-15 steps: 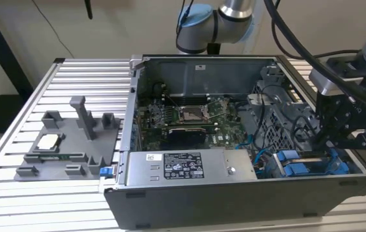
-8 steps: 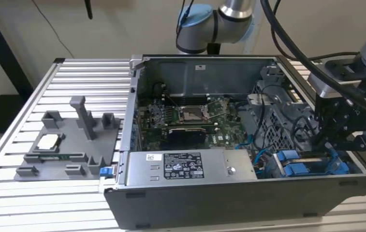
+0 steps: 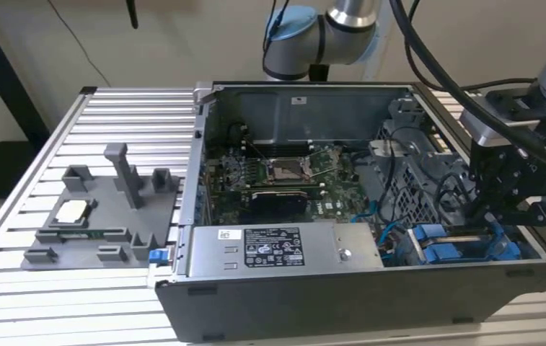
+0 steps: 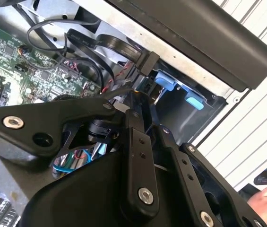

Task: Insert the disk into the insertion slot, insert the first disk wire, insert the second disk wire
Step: 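Insert the first disk wire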

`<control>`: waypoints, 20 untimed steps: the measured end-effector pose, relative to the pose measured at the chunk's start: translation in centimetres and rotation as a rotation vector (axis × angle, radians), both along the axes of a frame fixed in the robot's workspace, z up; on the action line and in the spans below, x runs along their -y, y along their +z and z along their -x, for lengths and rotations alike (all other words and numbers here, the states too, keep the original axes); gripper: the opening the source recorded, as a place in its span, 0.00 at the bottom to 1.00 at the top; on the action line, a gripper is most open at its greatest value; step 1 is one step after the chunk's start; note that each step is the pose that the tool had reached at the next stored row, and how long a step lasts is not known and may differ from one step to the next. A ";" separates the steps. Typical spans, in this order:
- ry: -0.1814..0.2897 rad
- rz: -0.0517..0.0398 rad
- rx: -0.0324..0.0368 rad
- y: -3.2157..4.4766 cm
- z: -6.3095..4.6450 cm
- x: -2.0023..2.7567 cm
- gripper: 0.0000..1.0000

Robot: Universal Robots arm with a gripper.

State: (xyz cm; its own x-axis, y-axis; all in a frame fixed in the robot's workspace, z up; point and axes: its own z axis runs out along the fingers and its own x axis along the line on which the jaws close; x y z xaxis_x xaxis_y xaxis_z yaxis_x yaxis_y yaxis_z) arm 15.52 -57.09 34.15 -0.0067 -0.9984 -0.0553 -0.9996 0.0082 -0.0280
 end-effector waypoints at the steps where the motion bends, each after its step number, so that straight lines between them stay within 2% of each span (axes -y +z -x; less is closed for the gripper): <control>1: 0.000 -0.0001 -0.0016 0.01 0.0 0.01 0.19; 6: 0.000 0.0001 -0.0055 0.04 -0.1 0.13 0.19; 16: 0.000 0.0005 -0.0026 -0.34 -0.2 0.14 0.19; 20: 0.000 0.0025 -0.0026 -0.78 -0.2 0.13 0.19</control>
State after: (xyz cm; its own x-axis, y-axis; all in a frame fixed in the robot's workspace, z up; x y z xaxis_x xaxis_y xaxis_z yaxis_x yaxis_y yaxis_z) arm 15.75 -57.22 33.37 -0.0070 -0.9986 -0.0528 -0.9996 0.0083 -0.0254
